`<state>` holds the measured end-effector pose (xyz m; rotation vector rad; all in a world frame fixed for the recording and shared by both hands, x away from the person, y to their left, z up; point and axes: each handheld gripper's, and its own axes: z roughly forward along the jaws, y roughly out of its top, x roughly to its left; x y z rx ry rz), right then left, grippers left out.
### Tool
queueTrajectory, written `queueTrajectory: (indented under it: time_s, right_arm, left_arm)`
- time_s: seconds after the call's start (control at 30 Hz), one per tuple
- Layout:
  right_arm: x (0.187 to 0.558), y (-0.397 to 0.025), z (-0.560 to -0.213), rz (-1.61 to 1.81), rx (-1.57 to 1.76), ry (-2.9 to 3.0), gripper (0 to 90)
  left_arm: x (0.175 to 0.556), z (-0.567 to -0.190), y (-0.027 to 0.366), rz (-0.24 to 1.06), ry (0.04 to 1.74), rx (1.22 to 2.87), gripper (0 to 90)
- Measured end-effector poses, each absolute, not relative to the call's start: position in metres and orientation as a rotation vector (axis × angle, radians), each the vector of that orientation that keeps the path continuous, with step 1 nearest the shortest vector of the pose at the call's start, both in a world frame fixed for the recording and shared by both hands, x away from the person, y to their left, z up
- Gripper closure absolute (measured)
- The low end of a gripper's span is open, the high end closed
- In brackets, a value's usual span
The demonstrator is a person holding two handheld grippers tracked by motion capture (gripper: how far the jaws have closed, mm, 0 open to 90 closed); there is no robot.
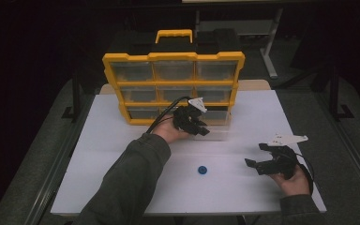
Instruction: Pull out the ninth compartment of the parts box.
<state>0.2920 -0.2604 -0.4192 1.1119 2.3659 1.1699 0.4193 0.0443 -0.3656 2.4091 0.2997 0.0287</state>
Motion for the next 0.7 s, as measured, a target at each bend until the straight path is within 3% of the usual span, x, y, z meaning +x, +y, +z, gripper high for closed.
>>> queueTrajectory:
  time_s: [0.7]
  right_arm:
    - [0.2930, -0.2602, -0.4201, 1.165, 1.110, 2.371, 14.0]
  left_arm:
    - [0.4138, -0.3674, 0.0461, 0.012, 0.281, 2.395, 69.1]
